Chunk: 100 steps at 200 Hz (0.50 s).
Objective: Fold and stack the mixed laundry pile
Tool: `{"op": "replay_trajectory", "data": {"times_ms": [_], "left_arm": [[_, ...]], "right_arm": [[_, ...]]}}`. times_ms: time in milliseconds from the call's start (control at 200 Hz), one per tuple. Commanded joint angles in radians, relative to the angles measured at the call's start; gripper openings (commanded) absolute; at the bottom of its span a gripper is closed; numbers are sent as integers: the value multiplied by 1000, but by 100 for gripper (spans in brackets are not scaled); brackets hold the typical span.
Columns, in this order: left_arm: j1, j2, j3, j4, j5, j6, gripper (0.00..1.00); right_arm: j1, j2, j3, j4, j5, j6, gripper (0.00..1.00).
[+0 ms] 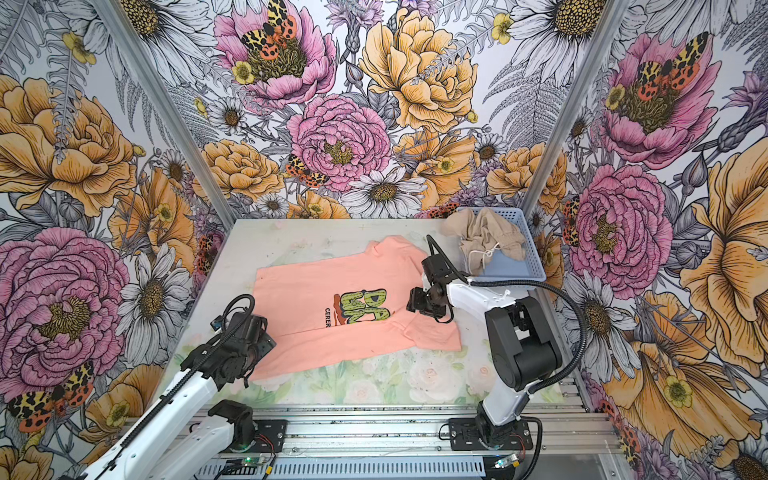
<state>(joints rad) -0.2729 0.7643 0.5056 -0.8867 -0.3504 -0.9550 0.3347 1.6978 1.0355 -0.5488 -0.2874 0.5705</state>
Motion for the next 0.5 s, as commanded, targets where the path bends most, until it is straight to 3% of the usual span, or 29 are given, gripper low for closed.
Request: {"op": "replay_trajectory", "data": {"times_ms": [0,225,495], "left_arm": [[-5,-13,9,-5,-12,-13,78],[-2,-20,-1,-7,-12,-14,78],[-1,-20,6,-7,-10,-12,78]], "right_arm": [[8,26,-3,51,-18,39,62],[14,56,8,108,-51,85,63],[36,82,137,110,-85,111,63]]}}
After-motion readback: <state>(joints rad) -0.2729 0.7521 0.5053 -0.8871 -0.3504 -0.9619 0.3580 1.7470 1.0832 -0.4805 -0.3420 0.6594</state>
